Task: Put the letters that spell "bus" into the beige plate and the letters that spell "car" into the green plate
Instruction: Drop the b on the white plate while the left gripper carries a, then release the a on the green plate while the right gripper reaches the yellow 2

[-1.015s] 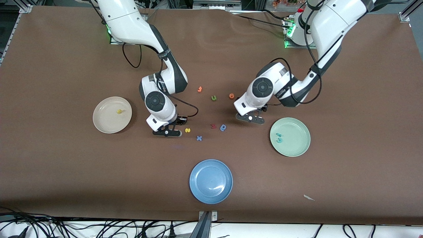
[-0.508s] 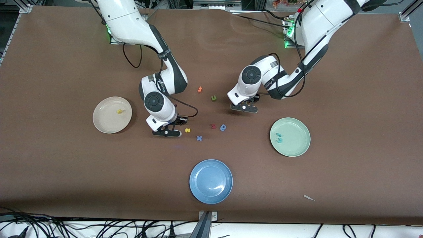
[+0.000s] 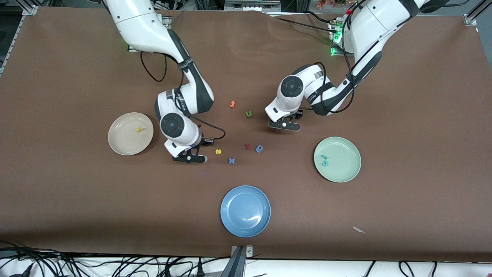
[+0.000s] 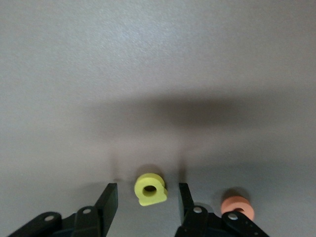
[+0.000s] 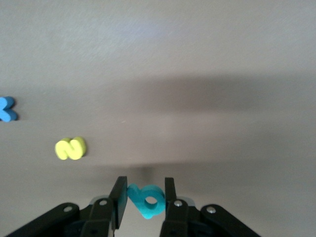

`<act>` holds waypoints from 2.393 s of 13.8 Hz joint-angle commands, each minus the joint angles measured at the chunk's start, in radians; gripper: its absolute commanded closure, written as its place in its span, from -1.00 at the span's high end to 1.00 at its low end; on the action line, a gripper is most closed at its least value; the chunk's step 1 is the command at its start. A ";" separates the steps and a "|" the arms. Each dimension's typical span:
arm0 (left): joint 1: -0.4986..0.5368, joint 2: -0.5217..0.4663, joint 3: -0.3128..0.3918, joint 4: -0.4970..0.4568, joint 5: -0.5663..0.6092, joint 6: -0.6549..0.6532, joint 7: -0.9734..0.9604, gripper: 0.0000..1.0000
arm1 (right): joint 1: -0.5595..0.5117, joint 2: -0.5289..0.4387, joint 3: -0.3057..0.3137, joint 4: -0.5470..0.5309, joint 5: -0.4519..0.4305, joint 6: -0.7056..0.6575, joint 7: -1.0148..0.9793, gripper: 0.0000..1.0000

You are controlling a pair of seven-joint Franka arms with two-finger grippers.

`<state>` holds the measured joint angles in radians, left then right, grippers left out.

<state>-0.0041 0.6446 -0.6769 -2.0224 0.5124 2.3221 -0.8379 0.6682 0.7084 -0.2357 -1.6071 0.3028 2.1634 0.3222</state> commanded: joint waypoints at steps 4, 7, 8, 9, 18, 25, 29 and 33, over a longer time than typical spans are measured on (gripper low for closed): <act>-0.002 -0.011 -0.001 -0.016 0.041 0.023 -0.029 -0.93 | -0.016 -0.148 -0.128 -0.156 -0.020 -0.068 -0.228 -0.58; -0.004 -0.020 -0.004 -0.010 0.041 0.013 -0.029 -1.00 | -0.016 -0.269 -0.189 -0.368 -0.034 0.054 -0.392 -0.58; 0.001 -0.028 -0.009 -0.007 0.041 0.010 -0.027 -0.99 | -0.016 -0.311 -0.207 -0.428 -0.036 0.084 -0.431 -0.58; 0.003 -0.049 -0.009 0.002 0.041 0.003 -0.026 -0.99 | -0.016 -0.348 -0.229 -0.486 -0.042 0.108 -0.472 -0.58; 0.119 -0.108 -0.007 0.156 0.025 -0.218 0.302 -0.98 | -0.019 -0.389 -0.353 -0.651 -0.039 0.294 -0.634 1.00; 0.250 -0.056 0.003 0.211 0.038 -0.208 0.573 -0.99 | 0.021 -0.299 -0.206 -0.464 -0.034 0.250 -0.234 1.00; 0.272 -0.037 0.013 0.212 0.044 -0.195 0.623 -0.96 | 0.022 -0.175 -0.116 -0.272 -0.030 0.205 -0.068 1.00; 0.286 -0.028 0.037 0.226 0.054 -0.155 0.694 0.99 | 0.017 -0.037 -0.037 -0.068 -0.025 0.178 0.095 1.00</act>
<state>0.2750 0.6010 -0.6343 -1.8218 0.5335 2.1626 -0.1709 0.6975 0.5783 -0.3004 -1.8158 0.2726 2.3904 0.3509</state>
